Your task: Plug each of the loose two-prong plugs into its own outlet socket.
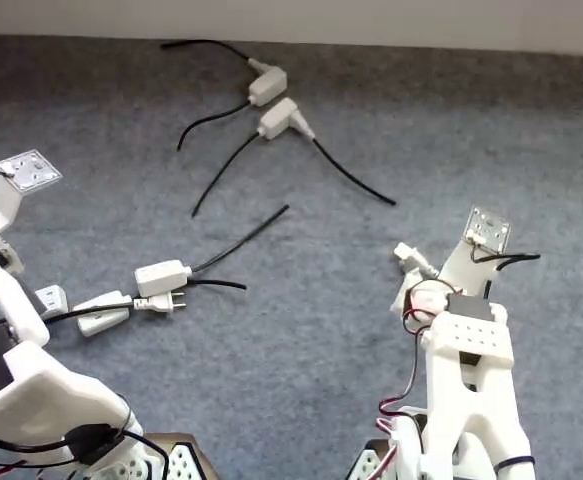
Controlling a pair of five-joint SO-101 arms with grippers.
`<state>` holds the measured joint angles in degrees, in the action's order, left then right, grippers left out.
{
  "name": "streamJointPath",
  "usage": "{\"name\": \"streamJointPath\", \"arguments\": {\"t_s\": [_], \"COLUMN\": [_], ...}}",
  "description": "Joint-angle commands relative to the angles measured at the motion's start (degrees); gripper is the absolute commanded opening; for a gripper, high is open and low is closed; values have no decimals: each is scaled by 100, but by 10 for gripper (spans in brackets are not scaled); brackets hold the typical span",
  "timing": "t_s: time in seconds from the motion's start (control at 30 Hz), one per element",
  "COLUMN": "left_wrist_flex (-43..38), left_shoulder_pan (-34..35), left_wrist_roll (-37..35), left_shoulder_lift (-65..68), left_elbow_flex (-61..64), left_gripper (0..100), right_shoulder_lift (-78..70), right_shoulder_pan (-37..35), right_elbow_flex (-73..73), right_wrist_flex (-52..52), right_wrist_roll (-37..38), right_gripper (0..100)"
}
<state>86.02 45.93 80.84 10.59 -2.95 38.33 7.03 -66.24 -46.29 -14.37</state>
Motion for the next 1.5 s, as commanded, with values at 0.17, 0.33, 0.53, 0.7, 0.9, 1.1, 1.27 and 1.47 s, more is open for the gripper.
{"name": "streamJointPath", "arguments": {"t_s": [0.17, 0.33, 0.53, 0.7, 0.9, 1.1, 1.27, 1.47], "left_wrist_flex": [-2804, -3991, -3903, -2637, -2901, -4396, -4905, -4633], "left_shoulder_pan": [356, 391, 602, 708, 585, 541, 409, 365], "left_wrist_roll": [2593, 3059, 3631, 4281, 4475, 4492, 4501, 4501], "left_shoulder_lift": [-22, -84, -541, -1332, -1376, -884, -743, -980], "left_elbow_flex": [1156, 2079, 2369, 2360, 2642, 3310, 3574, 3609], "left_gripper": [308, 308, 308, 308, 308, 308, 308, 141], "right_shoulder_lift": [92, 92, 92, 92, 92, 92, 92, 101], "right_shoulder_pan": [48, 48, 57, 57, 57, 57, 57, 57], "right_elbow_flex": [22, 22, 22, 22, 22, 22, 22, 22], "right_wrist_flex": [84, 84, 84, 84, 84, 84, 84, 84], "right_wrist_roll": [70, 70, 70, 70, 70, 70, 70, 70], "right_gripper": [9, 9, 9, 9, 9, 9, 9, 9]}}
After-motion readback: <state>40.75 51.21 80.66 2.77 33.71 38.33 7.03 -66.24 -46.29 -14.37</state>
